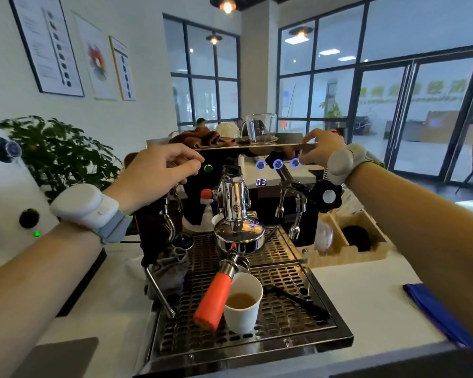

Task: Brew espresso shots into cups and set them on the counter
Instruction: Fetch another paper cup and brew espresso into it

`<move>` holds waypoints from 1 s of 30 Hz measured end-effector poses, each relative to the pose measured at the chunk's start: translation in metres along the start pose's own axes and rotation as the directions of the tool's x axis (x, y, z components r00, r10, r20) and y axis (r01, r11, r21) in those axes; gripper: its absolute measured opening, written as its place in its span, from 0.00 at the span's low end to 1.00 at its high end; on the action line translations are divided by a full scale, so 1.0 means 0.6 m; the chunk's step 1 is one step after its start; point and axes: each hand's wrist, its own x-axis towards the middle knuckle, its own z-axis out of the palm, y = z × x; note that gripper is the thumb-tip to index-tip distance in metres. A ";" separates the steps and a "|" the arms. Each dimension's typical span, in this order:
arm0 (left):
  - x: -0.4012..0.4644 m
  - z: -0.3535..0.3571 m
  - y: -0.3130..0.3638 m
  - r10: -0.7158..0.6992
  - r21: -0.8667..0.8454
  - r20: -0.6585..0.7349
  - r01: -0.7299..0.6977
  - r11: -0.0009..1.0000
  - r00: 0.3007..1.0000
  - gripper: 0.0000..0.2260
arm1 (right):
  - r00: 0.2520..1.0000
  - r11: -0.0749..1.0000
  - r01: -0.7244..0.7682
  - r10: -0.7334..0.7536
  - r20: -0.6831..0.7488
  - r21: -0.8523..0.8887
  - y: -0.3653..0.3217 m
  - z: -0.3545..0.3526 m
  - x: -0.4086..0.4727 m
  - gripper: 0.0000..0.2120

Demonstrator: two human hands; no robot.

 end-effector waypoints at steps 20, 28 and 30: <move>-0.008 0.014 0.003 -0.008 0.124 -0.044 0.014 0.992 0.999 0.12 | 0.995 1.000 0.010 -0.010 -0.101 0.001 0.008 0.020 0.003 0.32; -0.007 0.014 0.004 -0.016 0.160 -0.044 0.023 0.987 0.999 0.10 | 0.994 0.997 0.009 -0.017 -0.110 -0.071 -0.010 0.017 -0.006 0.32; -0.007 0.017 0.003 -0.015 0.169 -0.035 0.020 0.985 0.999 0.09 | 0.992 0.995 0.030 -0.041 -0.119 -0.092 -0.016 0.018 -0.007 0.33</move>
